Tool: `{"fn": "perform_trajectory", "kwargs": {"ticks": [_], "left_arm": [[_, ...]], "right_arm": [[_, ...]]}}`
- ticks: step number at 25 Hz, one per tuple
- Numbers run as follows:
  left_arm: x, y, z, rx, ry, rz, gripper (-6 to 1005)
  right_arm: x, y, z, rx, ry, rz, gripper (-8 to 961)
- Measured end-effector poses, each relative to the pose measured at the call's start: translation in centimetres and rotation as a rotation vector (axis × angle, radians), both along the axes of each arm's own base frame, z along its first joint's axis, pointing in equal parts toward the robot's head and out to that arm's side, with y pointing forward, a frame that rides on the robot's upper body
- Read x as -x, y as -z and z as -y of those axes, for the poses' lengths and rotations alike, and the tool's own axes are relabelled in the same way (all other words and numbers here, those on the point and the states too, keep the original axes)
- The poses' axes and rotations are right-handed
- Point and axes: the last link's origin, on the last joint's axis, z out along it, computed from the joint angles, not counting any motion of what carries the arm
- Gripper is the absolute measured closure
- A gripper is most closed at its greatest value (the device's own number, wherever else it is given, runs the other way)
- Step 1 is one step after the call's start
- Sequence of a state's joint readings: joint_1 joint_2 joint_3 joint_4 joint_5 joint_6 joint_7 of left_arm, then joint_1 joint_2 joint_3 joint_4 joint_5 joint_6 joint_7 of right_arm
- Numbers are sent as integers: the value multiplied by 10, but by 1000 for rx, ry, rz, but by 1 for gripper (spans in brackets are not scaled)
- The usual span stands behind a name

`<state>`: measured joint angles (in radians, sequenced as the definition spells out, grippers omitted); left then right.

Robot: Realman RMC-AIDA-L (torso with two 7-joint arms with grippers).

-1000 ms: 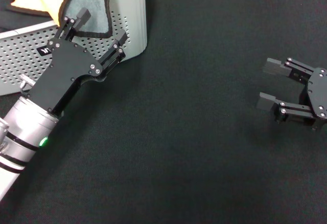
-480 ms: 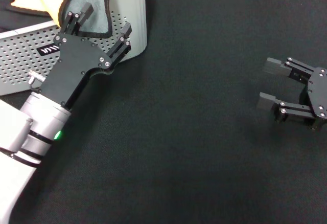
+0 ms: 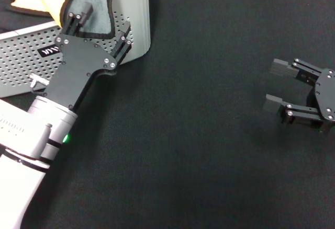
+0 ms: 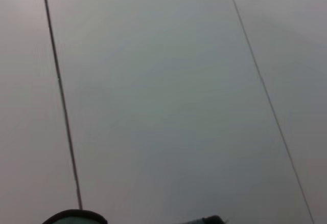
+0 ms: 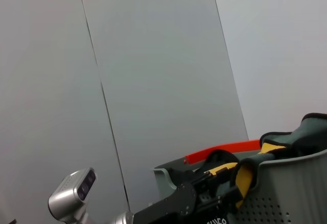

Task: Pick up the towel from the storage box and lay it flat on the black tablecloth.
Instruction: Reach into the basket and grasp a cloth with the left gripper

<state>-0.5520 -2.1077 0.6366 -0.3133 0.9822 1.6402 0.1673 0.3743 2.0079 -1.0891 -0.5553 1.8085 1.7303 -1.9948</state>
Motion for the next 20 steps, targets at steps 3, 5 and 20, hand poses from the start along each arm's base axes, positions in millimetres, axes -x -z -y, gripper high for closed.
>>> {"fn": "perform_trajectory", "kwargs": {"ticks": [3,5,20], "left_arm": [[-1,1,1,5,5,-1,239],[-1,2,1,7,4,0,249],[-3,7,-4,23,-47,32,607]], "right_arm": [[0,0,0,-1,0,0,85],[0,0,0,-1,0,0,84],[0,0,0,0,-2,-1,84]]}}
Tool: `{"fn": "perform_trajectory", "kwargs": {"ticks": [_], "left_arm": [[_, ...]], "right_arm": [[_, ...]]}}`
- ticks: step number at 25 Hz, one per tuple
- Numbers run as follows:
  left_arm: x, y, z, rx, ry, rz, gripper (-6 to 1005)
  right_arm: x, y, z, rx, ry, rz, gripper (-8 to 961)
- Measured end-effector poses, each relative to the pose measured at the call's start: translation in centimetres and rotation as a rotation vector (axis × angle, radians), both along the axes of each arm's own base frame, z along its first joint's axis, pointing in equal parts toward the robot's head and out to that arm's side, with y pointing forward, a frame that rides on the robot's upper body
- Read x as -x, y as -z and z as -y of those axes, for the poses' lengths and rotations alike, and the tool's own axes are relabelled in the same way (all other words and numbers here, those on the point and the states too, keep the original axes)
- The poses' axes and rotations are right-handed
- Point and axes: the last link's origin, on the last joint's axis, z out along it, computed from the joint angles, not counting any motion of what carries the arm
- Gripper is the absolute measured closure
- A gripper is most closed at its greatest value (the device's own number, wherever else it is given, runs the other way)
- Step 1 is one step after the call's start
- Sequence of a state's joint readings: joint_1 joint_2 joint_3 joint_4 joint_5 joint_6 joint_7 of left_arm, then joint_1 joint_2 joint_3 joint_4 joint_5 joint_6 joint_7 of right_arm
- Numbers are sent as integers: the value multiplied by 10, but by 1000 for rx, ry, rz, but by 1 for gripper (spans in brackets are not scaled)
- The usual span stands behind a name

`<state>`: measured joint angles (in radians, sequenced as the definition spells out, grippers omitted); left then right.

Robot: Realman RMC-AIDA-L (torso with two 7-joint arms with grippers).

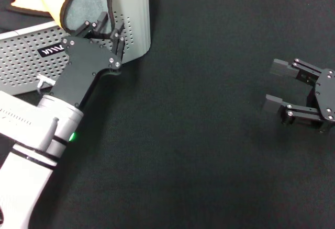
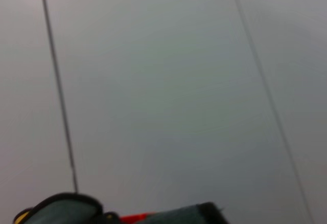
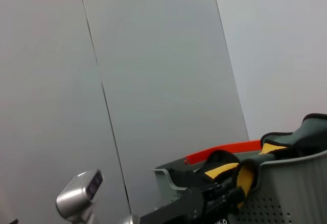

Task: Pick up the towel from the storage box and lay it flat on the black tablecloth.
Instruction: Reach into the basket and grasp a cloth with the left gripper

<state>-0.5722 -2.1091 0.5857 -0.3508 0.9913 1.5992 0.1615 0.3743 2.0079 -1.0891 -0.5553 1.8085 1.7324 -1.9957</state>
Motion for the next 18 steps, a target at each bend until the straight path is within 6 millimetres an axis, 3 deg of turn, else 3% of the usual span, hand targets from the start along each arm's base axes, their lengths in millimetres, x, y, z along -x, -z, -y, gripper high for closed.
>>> {"fn": "perform_trajectory", "kwargs": {"ticks": [3,14,18], "left_arm": [[-1,1,-3,-3,-22,17,714],[-3,4,1,16,-3,22,752],[-4,1,1,11,10,43,906]], "right_arm": [[0,0,0,0,-1,0,84],[0,0,1,2,-3,-3,85],[1,0,1,3,-5,-3,85]]}}
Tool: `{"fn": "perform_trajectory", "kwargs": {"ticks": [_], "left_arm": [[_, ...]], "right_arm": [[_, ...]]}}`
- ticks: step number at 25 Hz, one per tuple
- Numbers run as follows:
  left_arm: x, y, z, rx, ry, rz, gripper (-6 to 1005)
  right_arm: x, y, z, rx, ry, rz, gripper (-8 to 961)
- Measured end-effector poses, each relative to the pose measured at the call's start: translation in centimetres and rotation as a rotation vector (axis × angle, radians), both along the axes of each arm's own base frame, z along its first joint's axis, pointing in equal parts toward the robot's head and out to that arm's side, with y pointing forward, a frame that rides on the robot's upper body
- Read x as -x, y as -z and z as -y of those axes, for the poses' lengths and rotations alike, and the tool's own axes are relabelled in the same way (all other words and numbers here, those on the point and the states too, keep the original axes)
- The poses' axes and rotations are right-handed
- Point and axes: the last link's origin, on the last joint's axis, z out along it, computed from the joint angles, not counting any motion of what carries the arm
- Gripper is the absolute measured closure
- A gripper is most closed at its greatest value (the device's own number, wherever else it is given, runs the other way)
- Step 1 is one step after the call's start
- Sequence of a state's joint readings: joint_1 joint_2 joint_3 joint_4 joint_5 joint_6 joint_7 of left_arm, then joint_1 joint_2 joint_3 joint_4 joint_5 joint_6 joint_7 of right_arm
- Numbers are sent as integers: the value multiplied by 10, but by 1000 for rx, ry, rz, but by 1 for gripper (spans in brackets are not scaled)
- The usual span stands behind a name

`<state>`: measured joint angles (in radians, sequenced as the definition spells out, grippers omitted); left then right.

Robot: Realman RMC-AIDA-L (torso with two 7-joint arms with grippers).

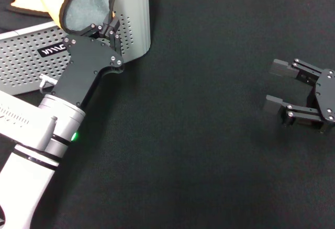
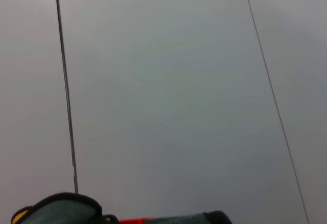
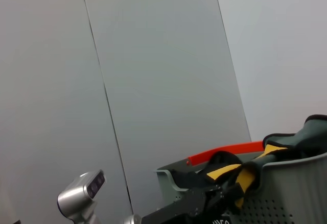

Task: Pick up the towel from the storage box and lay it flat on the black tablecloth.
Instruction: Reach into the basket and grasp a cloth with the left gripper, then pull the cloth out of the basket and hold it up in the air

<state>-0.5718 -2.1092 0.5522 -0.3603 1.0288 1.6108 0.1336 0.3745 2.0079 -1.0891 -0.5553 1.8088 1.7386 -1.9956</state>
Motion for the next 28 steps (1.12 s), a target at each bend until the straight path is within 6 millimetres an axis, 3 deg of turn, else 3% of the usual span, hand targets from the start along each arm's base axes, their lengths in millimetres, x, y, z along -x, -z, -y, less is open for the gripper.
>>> {"fn": "perform_trajectory", "kwargs": {"ticks": [7,13,18,20,28], "left_arm": [[-6,-12,11,31,96,152,966],[-15,-46,33,316,457,346,977],[-26,-69,30,509,587,455,979],[-44,-79,21,705,663,489,979],[-88,-92,25,839,883,483,978]], "right_arm": [[-2,0,1,0,5,0,84],[-2,0,1,0,5,-1,85],[-1,0,1,1,4,-2,85],[0,0,0,3,0,-1,85],[3,1,1,9,-14,-9,84]]}}
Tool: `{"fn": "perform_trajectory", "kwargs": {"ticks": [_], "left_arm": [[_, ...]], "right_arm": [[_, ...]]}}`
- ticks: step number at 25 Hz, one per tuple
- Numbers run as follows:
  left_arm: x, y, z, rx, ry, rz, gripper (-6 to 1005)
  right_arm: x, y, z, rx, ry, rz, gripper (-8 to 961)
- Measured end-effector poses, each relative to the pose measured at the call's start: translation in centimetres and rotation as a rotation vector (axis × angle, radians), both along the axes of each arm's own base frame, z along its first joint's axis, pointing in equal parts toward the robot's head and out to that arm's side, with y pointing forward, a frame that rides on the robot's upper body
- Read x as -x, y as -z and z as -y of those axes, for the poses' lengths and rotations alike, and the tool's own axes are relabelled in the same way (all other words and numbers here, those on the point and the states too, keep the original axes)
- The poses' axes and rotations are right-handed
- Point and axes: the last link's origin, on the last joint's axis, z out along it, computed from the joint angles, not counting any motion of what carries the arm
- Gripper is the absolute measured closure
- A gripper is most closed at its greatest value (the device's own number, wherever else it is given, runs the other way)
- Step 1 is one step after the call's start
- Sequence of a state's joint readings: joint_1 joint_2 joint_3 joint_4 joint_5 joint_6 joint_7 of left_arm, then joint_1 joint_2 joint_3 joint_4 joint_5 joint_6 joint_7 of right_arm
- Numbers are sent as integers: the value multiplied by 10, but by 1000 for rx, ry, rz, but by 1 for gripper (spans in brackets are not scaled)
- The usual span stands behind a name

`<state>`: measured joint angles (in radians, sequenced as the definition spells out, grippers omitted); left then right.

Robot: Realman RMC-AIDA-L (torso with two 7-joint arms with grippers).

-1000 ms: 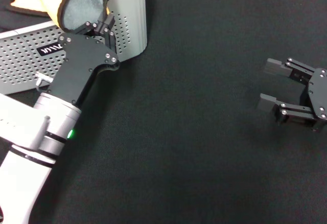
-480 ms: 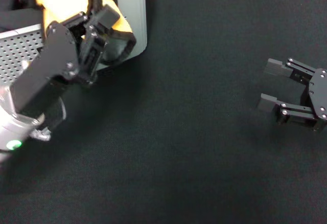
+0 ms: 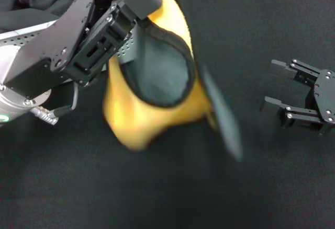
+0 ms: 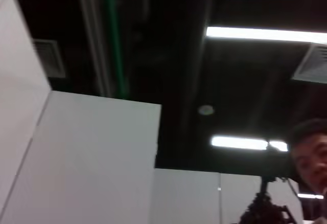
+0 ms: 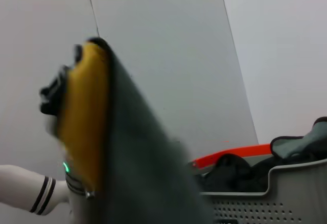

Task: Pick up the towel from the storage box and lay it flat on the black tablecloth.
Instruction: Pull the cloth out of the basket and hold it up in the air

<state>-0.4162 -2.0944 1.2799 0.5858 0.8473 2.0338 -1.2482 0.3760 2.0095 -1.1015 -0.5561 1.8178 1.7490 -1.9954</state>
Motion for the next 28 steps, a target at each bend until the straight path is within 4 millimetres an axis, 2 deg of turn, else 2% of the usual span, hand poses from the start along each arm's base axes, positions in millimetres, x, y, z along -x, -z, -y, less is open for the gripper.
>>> {"fn": "perform_trajectory", "kwargs": {"ticks": [7,20,28], "left_arm": [[3,3,-5,-4,-46,4,978],[6,19,-7,-11,-76,-16,979],[-3,20,-17,-57,-81,29,978]], "right_arm": [[6,0,2,16,-37,-7,84],[36,1,-4,21,-170,-29,84],[44,17,-2,50,-214,1,84]]}}
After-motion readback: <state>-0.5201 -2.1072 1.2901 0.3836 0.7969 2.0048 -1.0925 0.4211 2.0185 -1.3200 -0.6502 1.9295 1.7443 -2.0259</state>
